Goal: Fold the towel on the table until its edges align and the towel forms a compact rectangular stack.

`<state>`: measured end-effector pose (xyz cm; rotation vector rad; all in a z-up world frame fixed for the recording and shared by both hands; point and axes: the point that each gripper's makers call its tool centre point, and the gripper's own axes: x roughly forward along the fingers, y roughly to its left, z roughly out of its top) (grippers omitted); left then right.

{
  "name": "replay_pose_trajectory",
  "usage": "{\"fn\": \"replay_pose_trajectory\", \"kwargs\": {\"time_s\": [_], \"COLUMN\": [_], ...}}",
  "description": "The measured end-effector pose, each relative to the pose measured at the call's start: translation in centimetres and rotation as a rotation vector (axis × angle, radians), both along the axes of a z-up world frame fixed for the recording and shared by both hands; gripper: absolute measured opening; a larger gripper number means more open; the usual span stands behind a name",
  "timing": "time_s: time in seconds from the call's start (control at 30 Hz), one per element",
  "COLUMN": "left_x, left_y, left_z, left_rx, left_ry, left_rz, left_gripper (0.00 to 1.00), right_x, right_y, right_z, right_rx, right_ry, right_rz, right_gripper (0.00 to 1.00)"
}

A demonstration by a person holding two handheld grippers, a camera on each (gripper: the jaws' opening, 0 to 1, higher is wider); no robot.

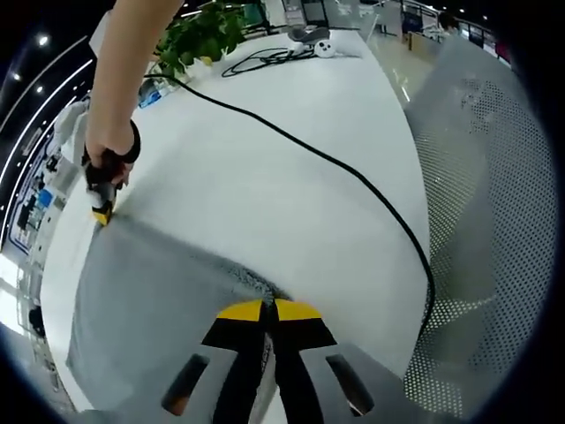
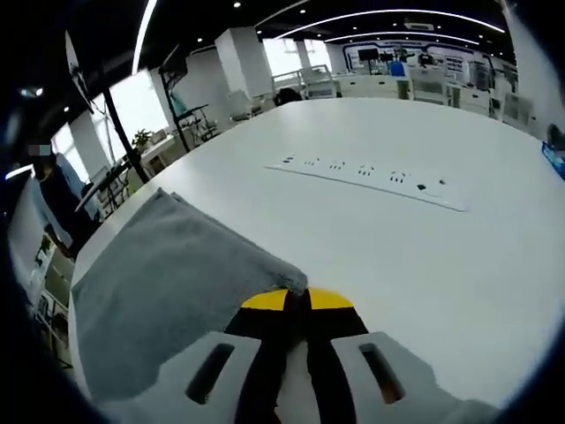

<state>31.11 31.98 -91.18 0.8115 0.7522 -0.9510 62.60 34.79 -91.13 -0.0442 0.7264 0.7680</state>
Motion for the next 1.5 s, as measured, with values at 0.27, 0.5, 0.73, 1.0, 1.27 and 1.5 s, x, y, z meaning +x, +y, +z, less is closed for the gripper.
{"fn": "replay_pose_trajectory", "kwargs": {"time_s": [0.27,0.5,0.73,1.0,1.27,1.5], "left_x": [-0.1,0.0,0.3,0.2,0.2,0.1], "left_y": [-2.2,-4.3,-6.6,-9.0,-10.7,-12.3], "left_z": [0.0,-0.1,-0.1,-0.2,-0.3,-0.2], "left_rx": [-0.022,-0.039,-0.074,-0.066,-0.074,-0.086], "left_ry": [0.019,0.022,0.033,0.021,0.019,0.016], "left_rz": [-0.046,-0.095,-0.117,-0.171,-0.188,-0.203], "left_gripper": [0.02,0.02,0.02,0.02,0.02,0.02], "right_x": [0.0,0.3,0.3,0.2,0.4,0.4], "right_y": [-3.3,-5.9,-8.0,-10.5,-12.6,-14.4], "right_z": [-0.2,-0.4,-0.5,-0.4,-0.5,-0.5], "right_rx": [-0.058,-0.083,-0.09,-0.098,-0.107,-0.12], "right_ry": [-0.022,-0.03,-0.04,-0.048,-0.056,-0.067], "right_rz": [-0.014,-0.027,-0.047,-0.067,-0.078,-0.087], "right_gripper": [0.06,0.06,0.06,0.07,0.07,0.07]}}
